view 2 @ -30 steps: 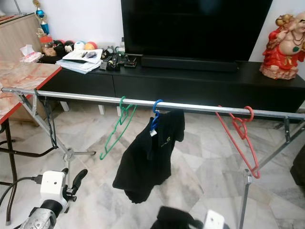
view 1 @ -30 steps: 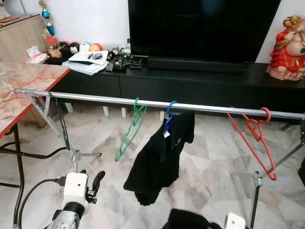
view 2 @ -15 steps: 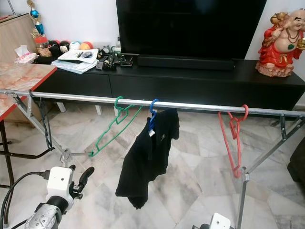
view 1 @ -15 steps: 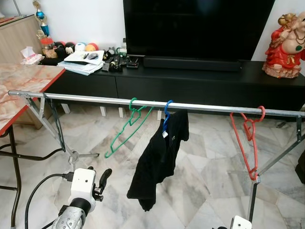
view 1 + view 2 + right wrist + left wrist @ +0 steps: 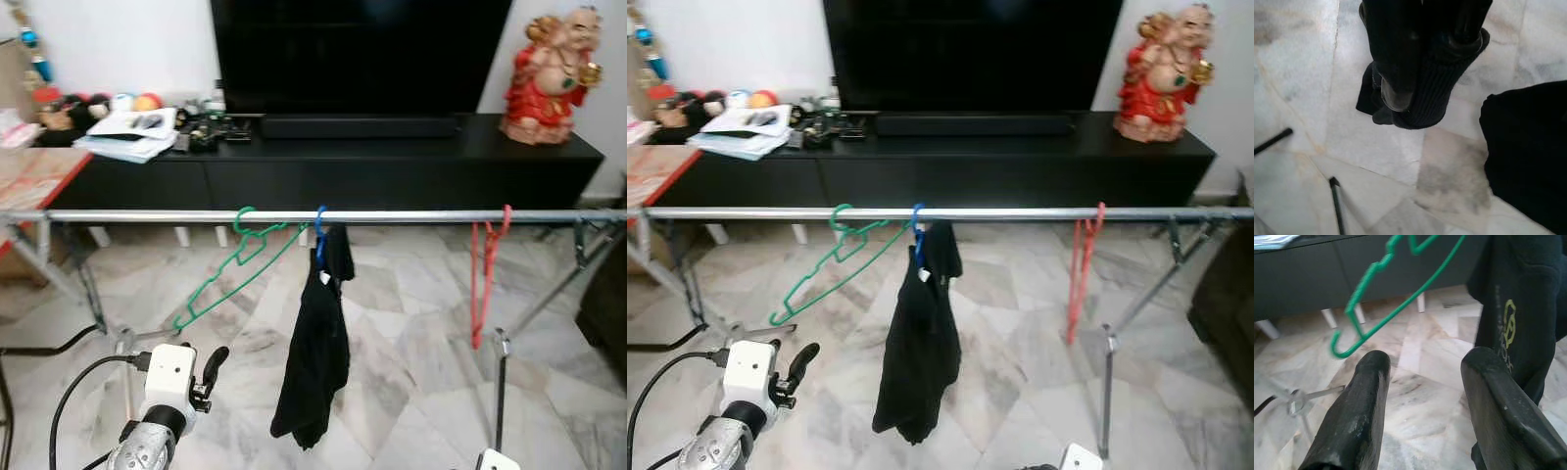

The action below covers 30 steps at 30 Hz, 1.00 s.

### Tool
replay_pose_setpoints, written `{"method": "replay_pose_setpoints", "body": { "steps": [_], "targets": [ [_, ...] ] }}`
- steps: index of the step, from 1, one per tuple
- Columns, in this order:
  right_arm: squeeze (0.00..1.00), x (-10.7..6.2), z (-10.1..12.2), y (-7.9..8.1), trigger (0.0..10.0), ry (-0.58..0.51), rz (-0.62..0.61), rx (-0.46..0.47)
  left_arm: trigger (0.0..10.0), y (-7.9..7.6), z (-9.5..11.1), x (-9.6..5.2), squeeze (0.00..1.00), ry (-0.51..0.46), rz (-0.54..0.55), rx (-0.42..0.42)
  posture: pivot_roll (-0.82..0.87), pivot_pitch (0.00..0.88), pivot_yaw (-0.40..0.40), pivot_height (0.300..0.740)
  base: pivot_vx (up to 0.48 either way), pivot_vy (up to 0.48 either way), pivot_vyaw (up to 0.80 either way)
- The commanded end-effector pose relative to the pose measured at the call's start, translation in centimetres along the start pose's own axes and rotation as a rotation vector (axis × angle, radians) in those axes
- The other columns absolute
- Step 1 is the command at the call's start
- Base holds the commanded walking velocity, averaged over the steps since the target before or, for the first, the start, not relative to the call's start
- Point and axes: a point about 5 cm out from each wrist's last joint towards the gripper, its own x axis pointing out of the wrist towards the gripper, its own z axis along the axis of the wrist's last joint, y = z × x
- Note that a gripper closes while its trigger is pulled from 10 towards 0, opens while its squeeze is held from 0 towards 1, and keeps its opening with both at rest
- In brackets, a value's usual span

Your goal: Hang hanger

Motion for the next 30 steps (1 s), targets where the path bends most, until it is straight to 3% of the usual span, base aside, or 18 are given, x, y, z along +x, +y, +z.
{"method": "replay_pose_setpoints", "body": {
  "steps": [1,8,24,30],
  "targets": [
    [0.0,0.0,0.3,-0.5,10.0,-0.021,-0.019,0.025,10.0,0.0,0.3,-0.1,0.0,-0.005,-0.003,0.011,0.04,0.036,0.041,0.74,0.0,0.244,-0.8],
    [0.0,0.3,1.9,-0.8,10.0,-0.083,-0.026,0.076,10.0,0.0,0.3,-0.1,0.0,-0.002,-0.002,0.009,0.04,0.043,0.043,0.74,0.0,0.244,-0.8],
    [0.0,0.2,1.5,0.0,10.0,-0.084,0.007,0.027,10.0,-0.2,1.1,0.1,0.0,-0.034,-0.021,0.006,0.06,0.055,0.043,0.74,0.0,0.214,0.0],
    [0.0,0.2,1.3,-0.1,10.0,-0.078,0.008,0.011,10.0,-1.3,2.0,-0.1,0.0,-0.06,-0.161,0.028,0.06,0.058,0.04,0.74,0.0,0.0,0.0]
  ]
}}
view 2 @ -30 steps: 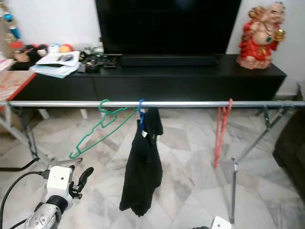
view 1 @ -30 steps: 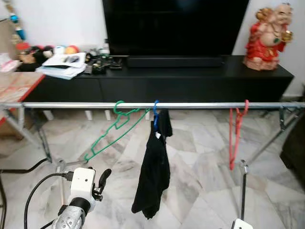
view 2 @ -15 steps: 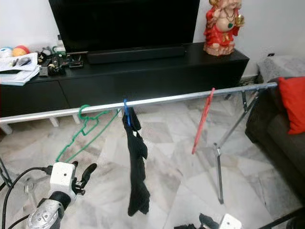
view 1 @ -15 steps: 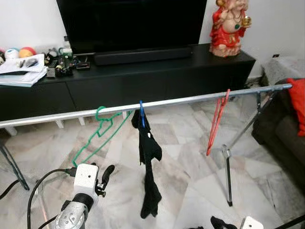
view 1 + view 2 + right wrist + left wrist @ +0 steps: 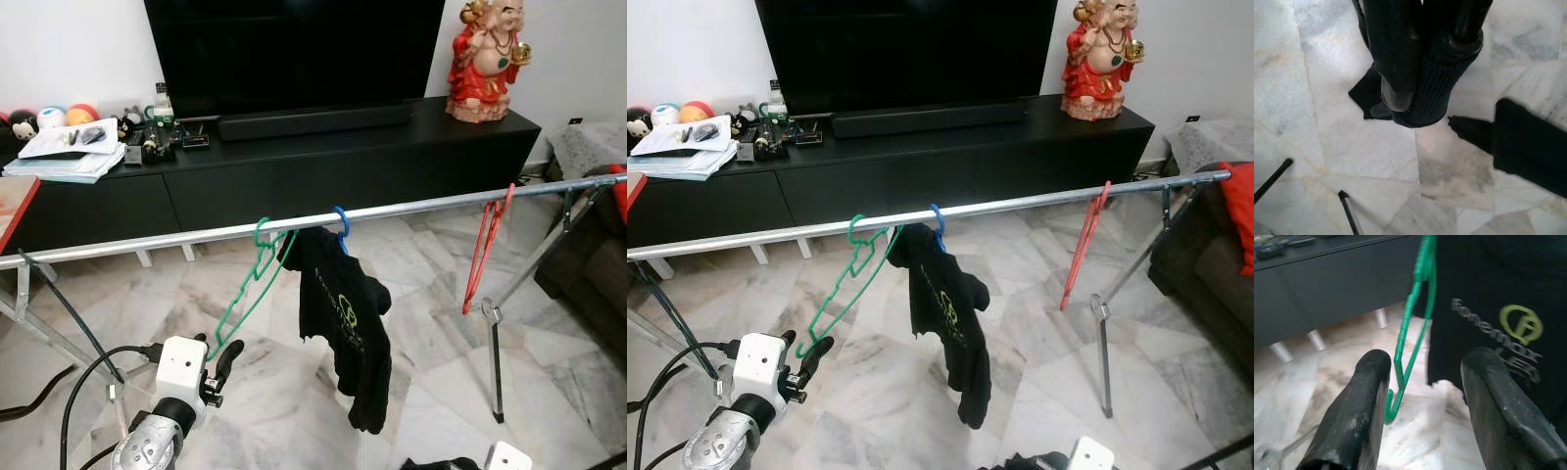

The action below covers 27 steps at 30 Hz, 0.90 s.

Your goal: Hang hanger

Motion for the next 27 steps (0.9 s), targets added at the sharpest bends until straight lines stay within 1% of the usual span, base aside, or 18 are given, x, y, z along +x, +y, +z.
{"method": "replay_pose_setpoints", "body": {
  "steps": [1,4,8,9,12,17,27],
  "targets": [
    [0.0,0.0,0.0,-0.1,10.0,-0.005,0.0,-0.017,10.0,-0.2,0.7,0.0,0.0,-0.009,-0.066,0.032,0.06,0.059,0.038,0.74,0.0,0.0,0.0],
    [0.0,0.0,-0.1,0.0,10.0,-0.001,0.001,-0.023,10.0,-0.1,1.1,0.3,0.0,-0.014,-0.104,0.079,0.07,0.058,0.038,0.74,0.0,0.0,0.0],
    [0.0,-0.1,-0.2,0.0,10.0,0.001,0.003,-0.025,10.0,0.0,1.5,0.7,0.0,-0.017,-0.081,0.084,0.07,0.057,0.041,0.74,0.0,0.0,0.0],
    [0.0,-0.1,-0.2,0.1,10.0,0.002,0.003,-0.027,10.0,-0.1,1.7,1.0,0.0,-0.027,-0.062,0.08,0.06,0.056,0.041,0.74,0.0,0.0,0.0],
    [0.0,-0.1,-0.2,0.1,10.0,-0.001,0.0,-0.027,10.0,-0.1,1.9,1.2,0.0,-0.039,-0.028,0.053,0.06,0.056,0.041,0.74,0.0,0.0,0.0],
    [0.0,0.0,0.2,-0.4,10.0,-0.013,-0.015,-0.013,10.0,-0.2,2.2,1.3,0.0,-0.041,-0.024,0.044,0.06,0.057,0.04,0.74,0.0,0.0,0.0],
    [0.0,0.0,0.1,-0.3,10.0,-0.013,-0.01,-0.017,10.0,-0.2,2.4,1.6,0.0,-0.043,-0.012,0.03,0.06,0.057,0.037,0.74,0.0,0.0,0.0]
  ]
}}
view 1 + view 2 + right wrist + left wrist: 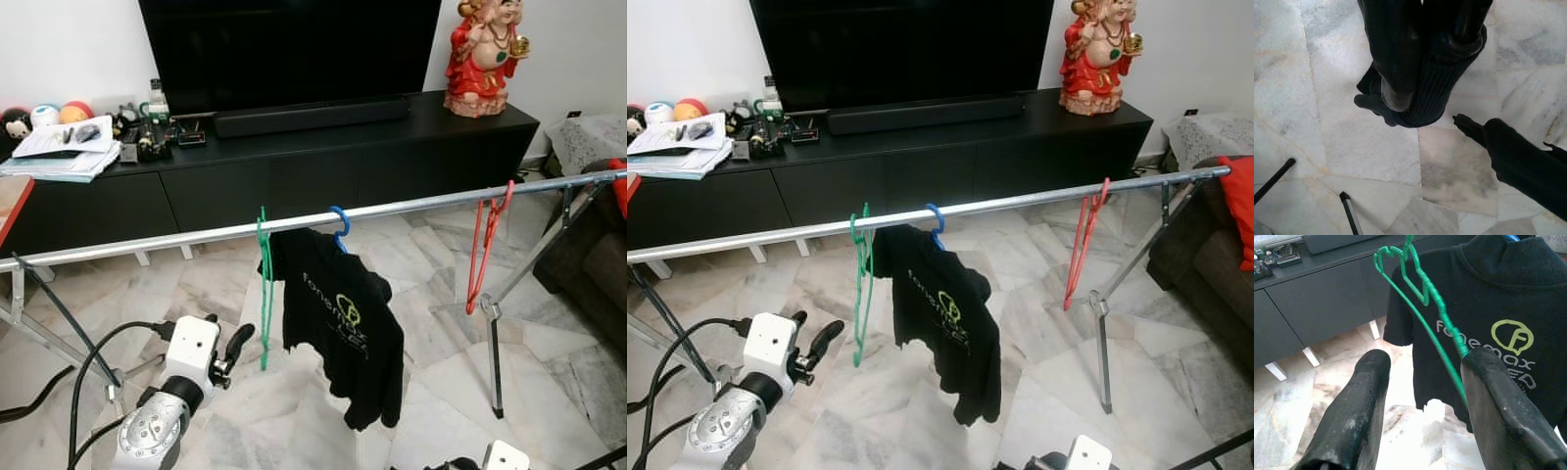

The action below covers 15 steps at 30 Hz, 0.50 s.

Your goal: Hang hanger

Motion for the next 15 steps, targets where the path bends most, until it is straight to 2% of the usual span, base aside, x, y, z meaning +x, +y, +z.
{"method": "replay_pose_setpoints", "body": {
  "steps": [1,15],
  "targets": [
    [0.0,-0.02,0.08,-0.02,10.0,-0.011,0.0,0.005,10.0,0.12,0.4,0.14,0.0,-0.011,0.008,-0.002,0.06,0.058,0.037,0.74,0.0,0.0,0.0],
    [0.0,-0.13,-0.26,-0.23,10.0,-0.006,-0.004,0.01,10.0,-0.22,0.64,0.72,0.0,-0.016,-0.01,-0.018,0.04,0.036,0.051,0.74,0.302,0.0,0.0]
  ]
}}
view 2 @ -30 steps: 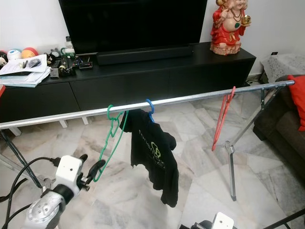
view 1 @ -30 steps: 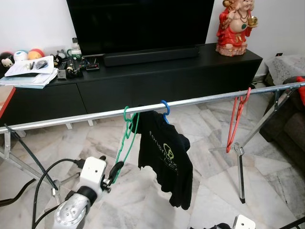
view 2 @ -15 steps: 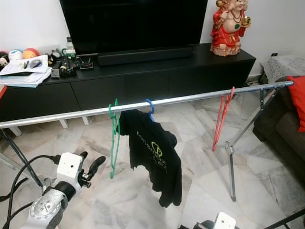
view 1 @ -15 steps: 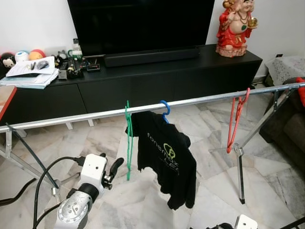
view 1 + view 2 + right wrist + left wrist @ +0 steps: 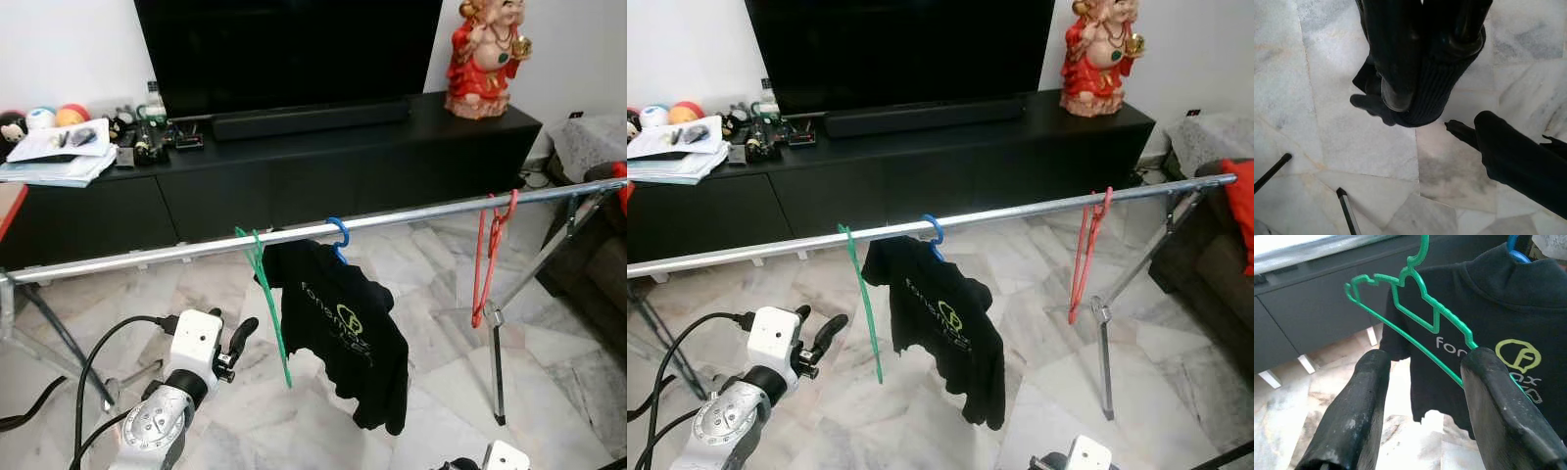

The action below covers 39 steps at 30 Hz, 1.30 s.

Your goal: Hang hanger

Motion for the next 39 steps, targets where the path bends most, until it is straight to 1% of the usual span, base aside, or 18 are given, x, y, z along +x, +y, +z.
{"method": "replay_pose_setpoints", "body": {
  "steps": [1,10,14,21,26,29,33,35,39],
  "targets": [
    [0.0,-0.1,-0.2,-0.3,10.0,-0.004,-0.007,0.006,10.0,0.0,0.0,0.2,0.0,0.007,-0.004,-0.006,0.04,0.035,0.052,0.74,0.315,0.0,0.0],
    [0.0,-0.3,-0.8,-0.2,10.0,0.013,-0.009,-0.014,10.0,0.0,0.2,0.3,0.0,-0.006,-0.016,-0.011,0.04,0.026,0.049,0.74,0.304,0.0,0.0],
    [0.0,-0.3,-0.7,-0.2,10.0,0.012,-0.009,-0.014,10.0,-0.2,0.3,0.3,0.0,-0.009,-0.027,-0.019,0.04,0.033,0.043,0.74,0.0,0.0,0.0],
    [0.0,-0.2,-0.6,-0.4,10.0,0.011,-0.01,-0.02,10.0,-0.4,0.2,0.1,0.0,0.026,-0.046,-0.014,0.05,0.047,0.03,0.74,0.0,0.0,0.0],
    [0.0,-0.2,-0.5,-0.5,10.0,0.015,-0.007,-0.029,10.0,-0.5,0.8,0.3,0.0,0.024,-0.066,-0.035,0.06,0.05,0.022,0.74,0.0,0.0,0.0],
    [0.0,-0.1,-0.4,-0.6,10.0,0.016,-0.006,-0.034,10.0,-0.9,1.2,0.3,0.0,0.044,-0.123,-0.019,0.06,0.05,0.01,0.74,0.0,0.0,0.0],
    [0.0,-0.1,-0.3,-0.6,10.0,0.017,-0.003,-0.039,10.0,-1.1,1.5,0.4,0.0,0.053,-0.135,-0.027,0.07,0.047,0.002,0.74,0.0,0.0,0.0],
    [0.0,-0.1,-0.3,-0.7,10.0,0.019,-0.001,-0.046,10.0,-1.3,1.8,0.5,0.0,0.062,-0.142,-0.05,0.07,0.044,-0.003,0.74,0.0,0.0,0.0],
    [0.0,-0.1,-0.3,-0.7,10.0,0.023,0.003,-0.054,10.0,-1.5,2.0,0.8,0.0,0.095,-0.147,-0.031,0.07,0.04,-0.01,0.74,0.0,0.0,0.0]
  ]
}}
